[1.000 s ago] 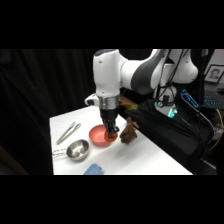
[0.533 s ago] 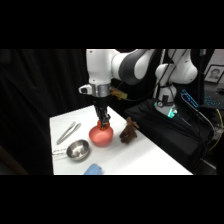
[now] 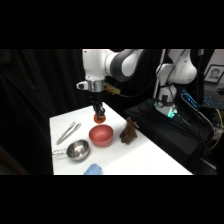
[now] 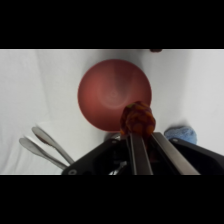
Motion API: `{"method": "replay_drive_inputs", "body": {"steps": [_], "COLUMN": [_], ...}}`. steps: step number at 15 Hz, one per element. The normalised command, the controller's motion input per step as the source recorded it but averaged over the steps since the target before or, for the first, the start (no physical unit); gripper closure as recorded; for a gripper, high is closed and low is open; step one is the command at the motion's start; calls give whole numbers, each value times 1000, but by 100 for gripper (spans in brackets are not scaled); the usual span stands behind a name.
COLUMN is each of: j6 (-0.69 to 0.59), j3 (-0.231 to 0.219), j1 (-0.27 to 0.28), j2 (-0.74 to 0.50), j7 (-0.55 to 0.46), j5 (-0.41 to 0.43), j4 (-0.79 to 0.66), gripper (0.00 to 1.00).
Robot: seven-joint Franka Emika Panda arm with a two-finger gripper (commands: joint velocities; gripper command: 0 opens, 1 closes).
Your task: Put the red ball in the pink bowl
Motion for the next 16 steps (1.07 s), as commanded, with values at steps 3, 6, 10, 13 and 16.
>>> {"method": "replay_drive_inputs", "body": {"steps": [3, 6, 10, 13, 16], "j6": [-21, 124, 187, 185, 158], "j3": [-17, -25, -12, 17, 39], "j1": [-53, -65, -73, -53, -42], "j2": [-15, 88, 163, 173, 157], "j7": [-219, -233, -233, -202, -175], "j5": [95, 116, 157, 151, 126], "j4": [5, 39, 71, 86, 90], "gripper": [98, 98, 98, 98, 98]}}
